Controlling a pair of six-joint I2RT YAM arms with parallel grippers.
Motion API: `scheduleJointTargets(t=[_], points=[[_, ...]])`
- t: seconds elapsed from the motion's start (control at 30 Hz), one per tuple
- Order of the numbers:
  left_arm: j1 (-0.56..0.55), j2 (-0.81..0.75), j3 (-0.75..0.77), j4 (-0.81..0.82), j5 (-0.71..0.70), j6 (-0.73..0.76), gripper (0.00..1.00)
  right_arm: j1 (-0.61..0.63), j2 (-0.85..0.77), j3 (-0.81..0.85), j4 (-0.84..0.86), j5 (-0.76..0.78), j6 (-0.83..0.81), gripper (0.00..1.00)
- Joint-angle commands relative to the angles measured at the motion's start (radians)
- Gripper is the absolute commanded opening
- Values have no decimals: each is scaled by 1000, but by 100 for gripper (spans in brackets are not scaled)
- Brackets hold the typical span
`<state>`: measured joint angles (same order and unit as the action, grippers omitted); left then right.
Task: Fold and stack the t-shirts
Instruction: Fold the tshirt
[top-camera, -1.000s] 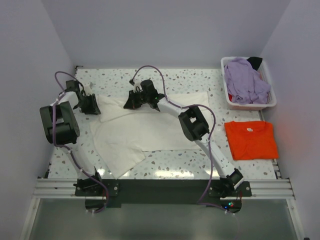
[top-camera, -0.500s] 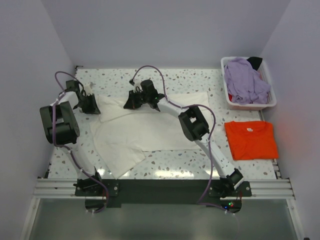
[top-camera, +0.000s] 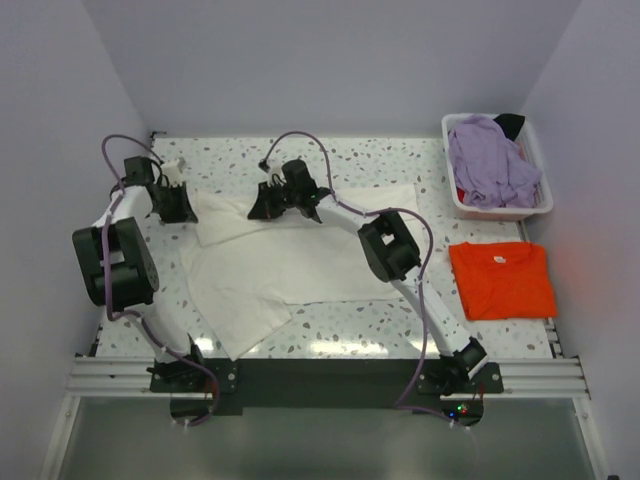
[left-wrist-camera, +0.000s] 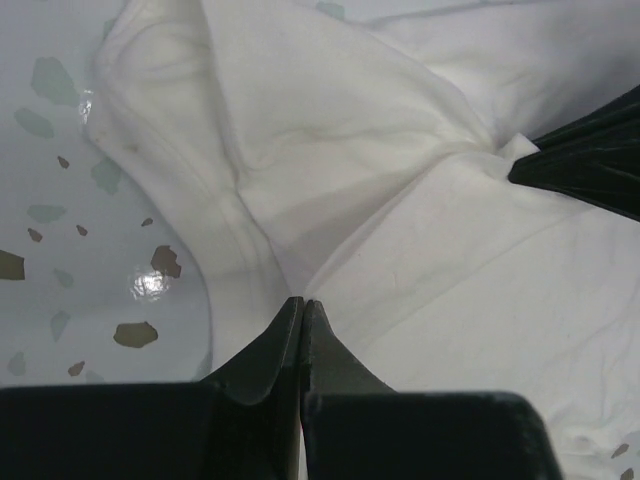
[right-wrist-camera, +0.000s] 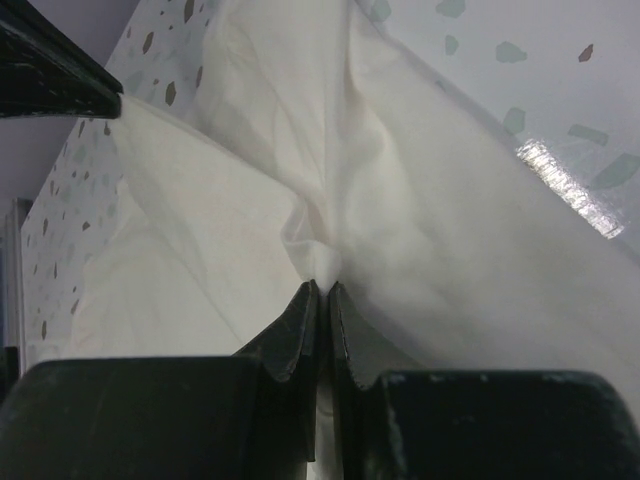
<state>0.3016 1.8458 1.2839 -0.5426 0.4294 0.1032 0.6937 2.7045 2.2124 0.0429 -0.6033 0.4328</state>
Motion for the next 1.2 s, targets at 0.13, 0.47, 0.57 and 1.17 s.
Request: scheduleJointTargets(t=[0.13,0.47,0.57,1.17], points=[[7,-129,-54,-30,83,116,0,7,-98,-3,35,-47,-26,0],[4,-212,-90,-135,121,252,0,7,-170,-71,32,-90,-71,0],[-2,-246,-109,-163,123,285,0,6,-190,-98,29,-101,-81,0],[-93,-370,-169,-324,140,428,0,6,-259,-198,-12,-161,-143,0]])
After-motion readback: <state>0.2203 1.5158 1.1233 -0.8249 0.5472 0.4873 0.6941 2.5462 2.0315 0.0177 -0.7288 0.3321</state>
